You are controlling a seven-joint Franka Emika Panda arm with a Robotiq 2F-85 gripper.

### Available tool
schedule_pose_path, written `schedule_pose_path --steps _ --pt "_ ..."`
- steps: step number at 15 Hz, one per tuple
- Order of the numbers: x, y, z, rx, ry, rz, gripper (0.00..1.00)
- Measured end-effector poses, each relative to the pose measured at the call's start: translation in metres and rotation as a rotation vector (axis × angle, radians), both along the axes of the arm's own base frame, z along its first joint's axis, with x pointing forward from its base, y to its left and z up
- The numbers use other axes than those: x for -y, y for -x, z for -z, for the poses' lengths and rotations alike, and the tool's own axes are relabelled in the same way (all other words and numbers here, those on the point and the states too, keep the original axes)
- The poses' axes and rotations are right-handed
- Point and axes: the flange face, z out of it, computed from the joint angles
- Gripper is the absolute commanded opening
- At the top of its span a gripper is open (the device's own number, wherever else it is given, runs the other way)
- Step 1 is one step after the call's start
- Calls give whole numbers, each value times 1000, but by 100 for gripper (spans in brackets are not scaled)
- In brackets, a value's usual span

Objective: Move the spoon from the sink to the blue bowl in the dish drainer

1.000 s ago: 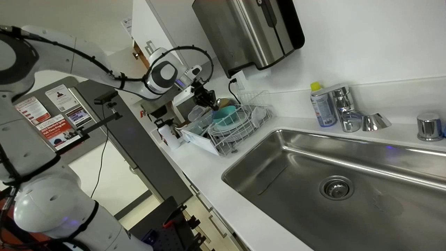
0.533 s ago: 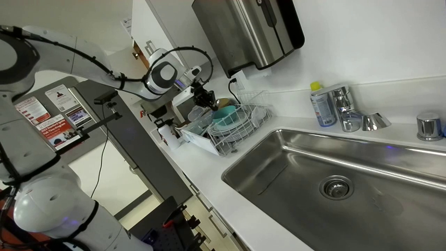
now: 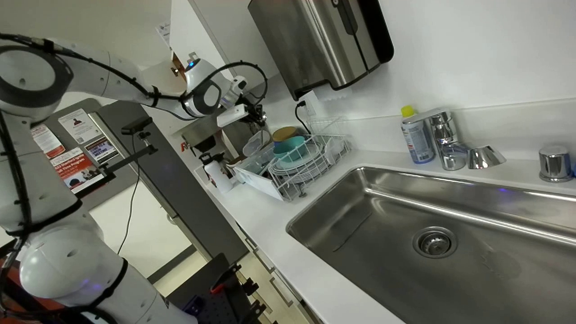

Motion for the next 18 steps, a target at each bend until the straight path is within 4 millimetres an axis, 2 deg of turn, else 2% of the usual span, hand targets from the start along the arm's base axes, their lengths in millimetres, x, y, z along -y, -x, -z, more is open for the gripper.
schedule_pose_path --steps 3,8,13,18 --pt "-17 -15 7 8 -75 -27 2" --pt "-12 -50 42 29 -171 27 2" --pt "-28 -75 64 68 -317 41 2" --pt "-31 -92 100 43 -310 37 2"
